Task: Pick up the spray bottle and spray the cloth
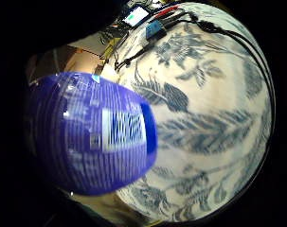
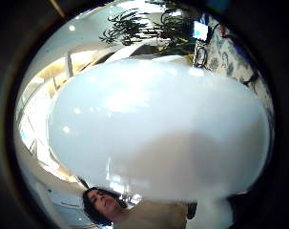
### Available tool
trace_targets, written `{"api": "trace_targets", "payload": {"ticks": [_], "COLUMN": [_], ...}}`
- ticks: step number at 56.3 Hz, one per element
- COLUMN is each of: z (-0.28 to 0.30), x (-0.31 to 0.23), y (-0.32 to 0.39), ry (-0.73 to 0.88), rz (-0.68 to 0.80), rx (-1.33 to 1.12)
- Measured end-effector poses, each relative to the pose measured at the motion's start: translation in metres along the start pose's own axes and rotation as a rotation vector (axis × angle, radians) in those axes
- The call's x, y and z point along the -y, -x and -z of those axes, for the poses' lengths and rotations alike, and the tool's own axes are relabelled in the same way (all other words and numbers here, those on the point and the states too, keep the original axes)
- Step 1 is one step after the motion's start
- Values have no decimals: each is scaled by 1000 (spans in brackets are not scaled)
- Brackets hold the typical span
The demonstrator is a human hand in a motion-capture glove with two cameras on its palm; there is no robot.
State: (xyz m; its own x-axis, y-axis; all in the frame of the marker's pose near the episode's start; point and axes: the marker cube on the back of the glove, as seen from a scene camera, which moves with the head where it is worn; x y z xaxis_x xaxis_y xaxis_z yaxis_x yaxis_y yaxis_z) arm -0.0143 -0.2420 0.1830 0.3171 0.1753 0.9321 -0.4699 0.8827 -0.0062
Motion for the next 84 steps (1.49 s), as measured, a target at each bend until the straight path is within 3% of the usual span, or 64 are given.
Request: {"api": "trace_targets", "payload": {"ticks": [27, 43, 47, 51, 55, 62, 84], "z": [-19, 0, 3, 0, -6, -20, -107], "x": [58, 68, 68, 67, 62, 62, 25], "y": [4, 74, 101, 129, 149, 158, 46], "ry": [-15, 83, 189, 405, 606, 795, 1210], "rz": [-20, 81, 73, 7, -73, -205, -636], "rx": [-29, -1, -28, -111, -271, -557, -1078]}}
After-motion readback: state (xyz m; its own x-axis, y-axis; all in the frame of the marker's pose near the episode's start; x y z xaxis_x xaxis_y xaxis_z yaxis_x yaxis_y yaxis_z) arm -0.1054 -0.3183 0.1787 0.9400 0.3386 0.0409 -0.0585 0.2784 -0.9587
